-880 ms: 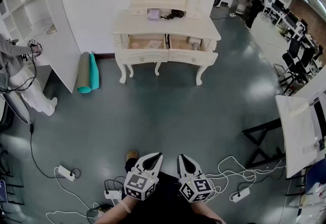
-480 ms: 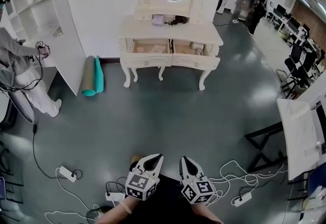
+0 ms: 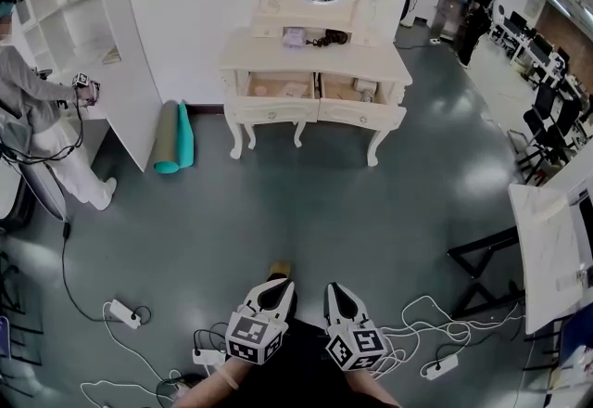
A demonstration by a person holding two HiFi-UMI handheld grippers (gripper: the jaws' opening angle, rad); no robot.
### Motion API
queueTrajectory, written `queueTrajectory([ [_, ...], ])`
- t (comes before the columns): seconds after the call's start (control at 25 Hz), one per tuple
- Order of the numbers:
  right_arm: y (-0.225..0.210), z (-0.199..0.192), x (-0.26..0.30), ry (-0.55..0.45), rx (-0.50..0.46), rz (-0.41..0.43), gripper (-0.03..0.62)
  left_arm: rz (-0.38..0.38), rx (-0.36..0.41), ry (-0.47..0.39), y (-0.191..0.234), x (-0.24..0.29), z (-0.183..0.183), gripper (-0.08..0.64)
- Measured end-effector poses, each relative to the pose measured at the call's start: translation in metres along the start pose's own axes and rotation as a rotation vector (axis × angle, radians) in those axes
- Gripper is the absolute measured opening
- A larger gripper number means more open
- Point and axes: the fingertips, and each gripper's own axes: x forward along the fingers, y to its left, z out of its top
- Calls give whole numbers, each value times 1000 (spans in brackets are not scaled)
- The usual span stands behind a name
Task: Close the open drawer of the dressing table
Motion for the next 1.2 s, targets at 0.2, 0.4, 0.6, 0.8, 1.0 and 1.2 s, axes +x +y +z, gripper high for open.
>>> queueTrajectory([
  [0.2, 1, 1, 16, 10, -11, 23, 23, -6, -11, 7, 11, 15, 0, 15],
  [0.4, -9, 11, 43, 23, -39, 22, 21, -22, -14, 20, 26, 44, 10, 15],
  [0.6, -27, 20, 84, 68, -56, -7, 21, -47, 3, 17, 40, 80, 33, 15],
  [0.8, -40, 39, 132, 78, -44, -10, 21, -47, 22, 10, 68, 113, 63, 15],
  [1.0, -47, 62, 180, 71, -58, -6, 21, -50, 33, 10, 94, 146, 91, 15],
  [1.2, -55, 83, 220, 59, -70, -20, 21, -81, 62, 9, 112, 179, 117, 15],
])
